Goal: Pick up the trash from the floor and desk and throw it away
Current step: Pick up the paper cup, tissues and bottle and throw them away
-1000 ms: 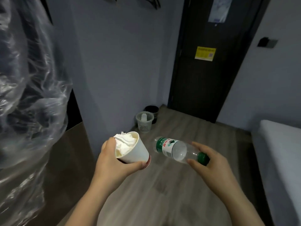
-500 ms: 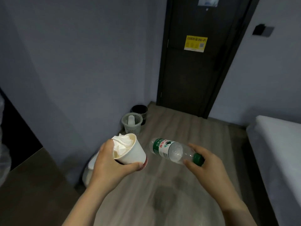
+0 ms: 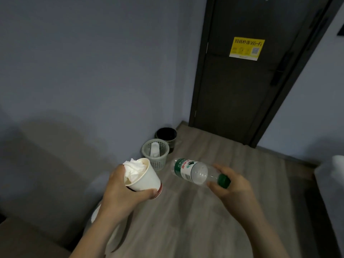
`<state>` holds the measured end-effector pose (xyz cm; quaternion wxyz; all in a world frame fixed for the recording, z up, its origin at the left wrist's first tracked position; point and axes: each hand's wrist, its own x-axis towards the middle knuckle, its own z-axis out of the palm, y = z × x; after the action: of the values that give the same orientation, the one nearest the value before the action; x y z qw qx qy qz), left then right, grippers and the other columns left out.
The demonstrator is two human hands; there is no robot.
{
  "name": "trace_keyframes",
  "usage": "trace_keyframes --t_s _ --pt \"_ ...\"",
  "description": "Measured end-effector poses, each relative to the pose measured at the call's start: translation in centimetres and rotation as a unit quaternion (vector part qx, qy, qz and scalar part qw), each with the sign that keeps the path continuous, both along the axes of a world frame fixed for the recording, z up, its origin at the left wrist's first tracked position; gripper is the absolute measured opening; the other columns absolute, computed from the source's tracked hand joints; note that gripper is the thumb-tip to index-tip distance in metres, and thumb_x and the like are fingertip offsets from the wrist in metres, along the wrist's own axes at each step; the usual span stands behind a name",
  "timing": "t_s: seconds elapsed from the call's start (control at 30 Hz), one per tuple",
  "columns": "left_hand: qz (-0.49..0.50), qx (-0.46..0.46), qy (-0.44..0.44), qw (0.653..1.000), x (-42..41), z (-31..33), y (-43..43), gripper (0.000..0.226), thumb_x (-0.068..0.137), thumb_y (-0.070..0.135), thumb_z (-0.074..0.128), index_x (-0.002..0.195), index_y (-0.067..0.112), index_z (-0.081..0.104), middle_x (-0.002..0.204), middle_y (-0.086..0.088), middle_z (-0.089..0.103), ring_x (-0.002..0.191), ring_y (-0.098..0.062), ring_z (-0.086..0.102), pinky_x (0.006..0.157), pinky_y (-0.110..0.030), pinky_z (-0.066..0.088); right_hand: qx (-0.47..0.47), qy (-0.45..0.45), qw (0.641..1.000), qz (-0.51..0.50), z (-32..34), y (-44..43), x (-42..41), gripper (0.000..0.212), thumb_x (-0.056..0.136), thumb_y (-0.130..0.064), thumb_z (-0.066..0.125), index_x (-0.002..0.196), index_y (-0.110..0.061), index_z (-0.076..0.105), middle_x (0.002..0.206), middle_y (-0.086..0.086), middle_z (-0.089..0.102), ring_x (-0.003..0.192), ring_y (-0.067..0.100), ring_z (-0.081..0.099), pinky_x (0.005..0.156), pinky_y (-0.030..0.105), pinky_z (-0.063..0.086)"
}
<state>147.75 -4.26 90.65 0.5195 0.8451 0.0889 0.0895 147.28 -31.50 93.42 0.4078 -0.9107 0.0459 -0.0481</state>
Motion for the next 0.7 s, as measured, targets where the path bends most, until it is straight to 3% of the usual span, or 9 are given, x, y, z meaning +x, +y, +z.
trace_keyframes --t_s 0.17,0.3,0.43,0.5,0.6,0.7 --pt "-0.018 -0.009 0.002 1.0 10.7 -1.8 1.3 0.074 0.036 0.038 0.09 0.097 0.032 0.05 0.105 0.005 0.056 0.09 -0.007 0.057 0.064 -0.023 0.045 -0.017 -0.002 1.0 0.012 -1.4 1.4 10.2 0.048 0.081 -0.021 0.072 0.127 -0.027 0.058 0.116 -0.012 0.062 0.094 0.001 0.056 0.073 0.006 0.039" --pt "-0.016 -0.007 0.015 1.0 19.2 -2.4 2.9 0.072 0.028 0.048 0.083 0.089 0.034 0.046 0.1 0.011 0.051 0.084 -0.002 0.053 0.059 -0.021 0.044 -0.045 0.021 0.999 0.003 -1.5 2.6 18.5 0.054 0.082 -0.026 0.072 0.132 -0.03 0.053 0.124 -0.012 0.06 0.097 -0.002 0.051 0.065 -0.002 0.034" --pt "-0.025 0.012 0.033 0.999 27.2 -3.2 3.8 0.081 0.029 0.048 0.086 0.098 0.032 0.046 0.101 0.01 0.049 0.084 -0.005 0.054 0.057 -0.022 0.042 -0.057 0.032 0.998 -0.009 -1.6 3.1 26.1 0.056 0.084 -0.032 0.07 0.135 -0.033 0.049 0.129 -0.01 0.057 0.099 -0.004 0.047 0.058 -0.002 0.033" --pt "-0.025 0.011 0.051 0.998 30.8 -3.8 3.9 0.082 0.03 0.048 0.087 0.098 0.033 0.044 0.101 0.01 0.049 0.081 -0.012 0.058 0.051 -0.025 0.043 -0.072 0.036 0.997 -0.009 -2.0 3.0 29.4 0.056 0.084 -0.033 0.069 0.136 -0.033 0.048 0.129 -0.01 0.057 0.099 -0.004 0.046 0.058 -0.001 0.032" --pt "-0.022 0.032 0.059 0.998 35.9 -4.8 3.6 0.085 0.024 0.058 0.079 0.096 0.031 0.044 0.102 0.009 0.049 0.082 -0.003 0.053 0.054 -0.019 0.038 -0.075 0.044 0.996 -0.012 -2.9 2.3 34.3 0.056 0.084 -0.032 0.07 0.135 -0.034 0.048 0.129 -0.011 0.057 0.101 -0.004 0.047 0.062 0.0 0.033" --pt "-0.027 0.042 0.08 0.996 41.3 -6.3 2.8 0.089 0.027 0.055 0.082 0.103 0.026 0.046 0.107 0.004 0.05 0.085 -0.004 0.051 0.056 -0.017 0.037 -0.071 0.048 0.996 -0.007 -4.4 1.0 40.1 0.056 0.082 -0.029 0.072 0.134 -0.031 0.05 0.129 -0.008 0.058 0.103 -0.002 0.05 0.073 0.003 0.034"
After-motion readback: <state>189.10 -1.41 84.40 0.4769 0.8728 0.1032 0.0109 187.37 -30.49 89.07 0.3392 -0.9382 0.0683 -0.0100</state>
